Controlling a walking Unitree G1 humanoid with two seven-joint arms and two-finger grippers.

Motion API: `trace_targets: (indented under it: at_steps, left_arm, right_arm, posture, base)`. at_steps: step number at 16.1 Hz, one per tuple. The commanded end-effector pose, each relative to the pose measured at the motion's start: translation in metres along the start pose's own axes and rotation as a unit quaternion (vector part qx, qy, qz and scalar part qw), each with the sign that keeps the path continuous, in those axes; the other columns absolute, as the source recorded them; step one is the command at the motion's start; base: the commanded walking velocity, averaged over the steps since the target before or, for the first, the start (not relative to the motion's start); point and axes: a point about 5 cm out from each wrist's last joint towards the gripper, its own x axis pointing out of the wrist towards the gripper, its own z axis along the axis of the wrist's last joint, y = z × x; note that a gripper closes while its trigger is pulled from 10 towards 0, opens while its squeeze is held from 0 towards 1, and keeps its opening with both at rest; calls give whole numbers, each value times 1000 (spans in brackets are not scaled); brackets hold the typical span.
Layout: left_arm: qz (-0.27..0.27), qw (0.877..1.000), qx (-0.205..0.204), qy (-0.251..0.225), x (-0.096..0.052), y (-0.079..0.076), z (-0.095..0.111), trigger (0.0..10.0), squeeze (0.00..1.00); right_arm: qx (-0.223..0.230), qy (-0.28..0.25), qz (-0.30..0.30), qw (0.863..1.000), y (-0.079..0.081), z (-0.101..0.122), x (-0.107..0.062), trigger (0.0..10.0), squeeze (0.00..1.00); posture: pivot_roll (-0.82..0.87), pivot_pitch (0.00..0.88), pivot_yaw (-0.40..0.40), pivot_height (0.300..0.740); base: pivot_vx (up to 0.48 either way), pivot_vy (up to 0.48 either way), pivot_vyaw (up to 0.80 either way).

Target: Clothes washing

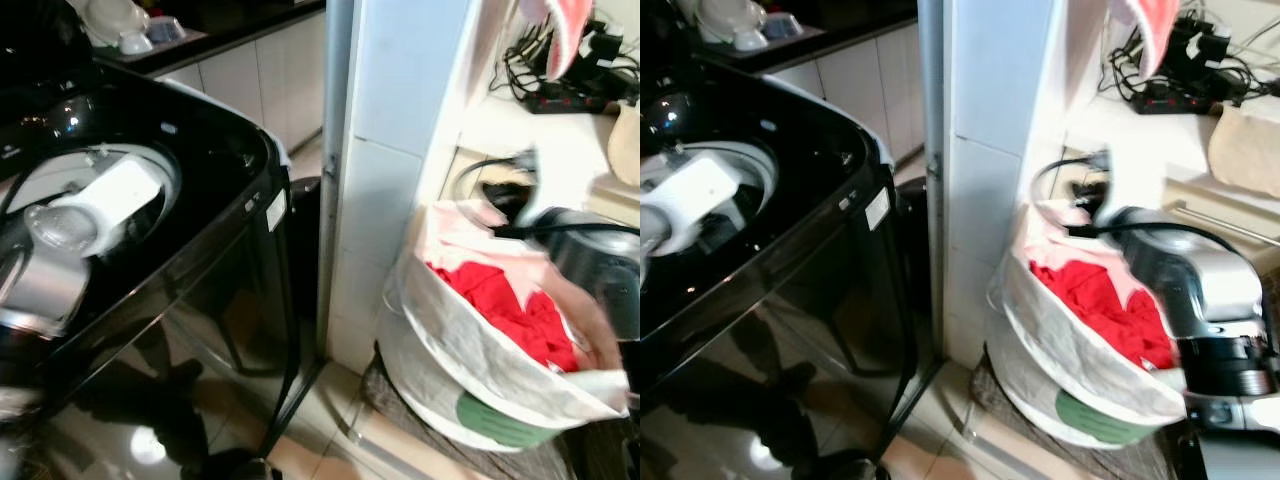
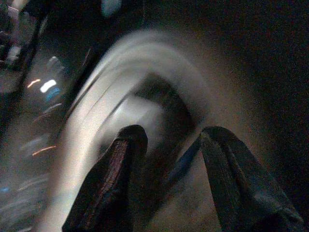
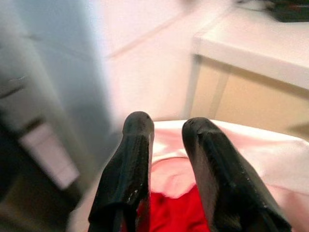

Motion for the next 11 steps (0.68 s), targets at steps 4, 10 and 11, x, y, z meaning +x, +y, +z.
trace_targets:
  at_steps: [4, 10, 11]
  left_arm:
    - [-83, 954, -153, -245, -9, -47, 71, 10000, 0]
    - [-295, 894, -123, -314, -40, -126, 101, 10000, 0]
    - [-359, 871, -102, -318, -53, -139, 96, 10000, 0]
  right_arm:
    - [16, 87, -17, 996, -23, -55, 17, 10000, 1000]
    - [62, 252, -47, 965, -27, -147, 28, 10000, 1000]
    - [57, 278, -46, 958, -25, -159, 25, 10000, 1000]
  posture:
    - [-23, 8, 53, 740]
    - [27, 41, 70, 740]
    - [36, 47, 69, 740]
  base:
    - [0, 0, 0]
    - [0, 0, 0]
    - [0, 0, 0]
